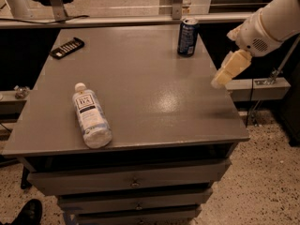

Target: Move pepsi can near blue plastic bottle

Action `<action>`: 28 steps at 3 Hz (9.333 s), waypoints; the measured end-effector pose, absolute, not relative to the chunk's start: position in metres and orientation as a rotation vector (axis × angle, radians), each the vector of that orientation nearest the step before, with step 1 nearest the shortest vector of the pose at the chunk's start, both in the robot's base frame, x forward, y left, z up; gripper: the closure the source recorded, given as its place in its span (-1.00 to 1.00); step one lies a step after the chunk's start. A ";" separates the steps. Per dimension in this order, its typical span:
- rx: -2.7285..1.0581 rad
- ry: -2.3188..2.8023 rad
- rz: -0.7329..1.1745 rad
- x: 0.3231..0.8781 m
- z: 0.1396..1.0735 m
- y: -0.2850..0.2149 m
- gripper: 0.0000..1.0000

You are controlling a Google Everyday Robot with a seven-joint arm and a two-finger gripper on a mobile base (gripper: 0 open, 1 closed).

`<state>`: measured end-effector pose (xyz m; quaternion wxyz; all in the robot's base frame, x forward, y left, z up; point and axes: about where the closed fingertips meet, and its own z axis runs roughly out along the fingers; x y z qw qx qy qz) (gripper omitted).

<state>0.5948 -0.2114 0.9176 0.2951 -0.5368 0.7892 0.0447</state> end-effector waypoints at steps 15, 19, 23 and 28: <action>-0.784 1.576 0.700 0.732 0.955 -0.113 1.00; -1.041 1.510 0.868 0.668 0.956 -0.055 1.00; -1.373 1.452 1.018 0.534 0.865 0.048 1.00; -1.423 1.424 1.139 0.505 0.858 0.086 0.63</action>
Offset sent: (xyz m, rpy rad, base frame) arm 0.1311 0.0182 -0.0073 0.4777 -0.2314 -0.1610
